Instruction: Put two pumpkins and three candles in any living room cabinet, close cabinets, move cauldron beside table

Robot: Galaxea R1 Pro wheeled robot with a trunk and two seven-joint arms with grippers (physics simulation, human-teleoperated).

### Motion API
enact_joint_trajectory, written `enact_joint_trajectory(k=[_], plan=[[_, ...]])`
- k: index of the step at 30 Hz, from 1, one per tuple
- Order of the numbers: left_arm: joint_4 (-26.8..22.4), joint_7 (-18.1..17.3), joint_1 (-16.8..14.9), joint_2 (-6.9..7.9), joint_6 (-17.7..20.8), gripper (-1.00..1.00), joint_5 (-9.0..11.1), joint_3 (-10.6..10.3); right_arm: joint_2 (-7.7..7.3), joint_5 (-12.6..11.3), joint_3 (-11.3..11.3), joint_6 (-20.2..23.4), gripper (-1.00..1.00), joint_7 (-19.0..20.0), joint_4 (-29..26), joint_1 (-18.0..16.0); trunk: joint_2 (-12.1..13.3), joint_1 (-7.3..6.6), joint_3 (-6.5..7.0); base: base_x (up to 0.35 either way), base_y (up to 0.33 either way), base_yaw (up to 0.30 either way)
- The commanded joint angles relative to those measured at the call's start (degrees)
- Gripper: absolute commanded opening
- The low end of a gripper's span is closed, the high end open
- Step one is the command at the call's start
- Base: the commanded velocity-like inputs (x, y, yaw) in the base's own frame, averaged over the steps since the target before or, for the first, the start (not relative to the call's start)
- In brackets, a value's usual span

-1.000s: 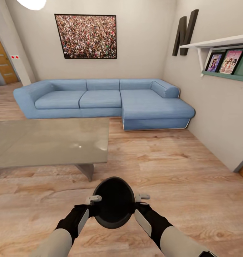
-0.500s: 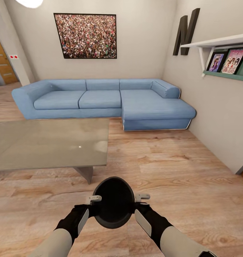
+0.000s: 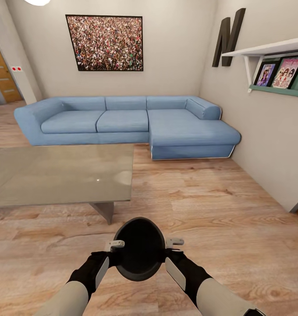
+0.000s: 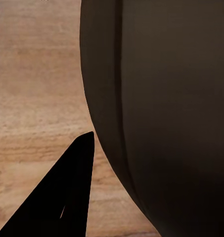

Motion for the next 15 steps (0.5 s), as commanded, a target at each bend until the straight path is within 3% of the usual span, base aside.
enact_joint_trajectory(k=[1, 15], plan=[[0.2, 0.0, 0.0, -0.05, 0.0, -1.00, 1.4, 0.8, 0.23, 0.1, 3.5, -3.3, -1.00, 1.4, -0.2, 0.0, 0.0, -0.01, 0.01, 0.005, 0.000, 0.000], [0.2, 0.0, 0.0, -0.05, 0.0, -1.00, 1.4, 0.8, 0.23, 0.1, 3.5, -3.3, -1.00, 1.3, -0.2, 0.0, 0.0, -0.01, 0.01, 0.190, 0.000, 0.000]])
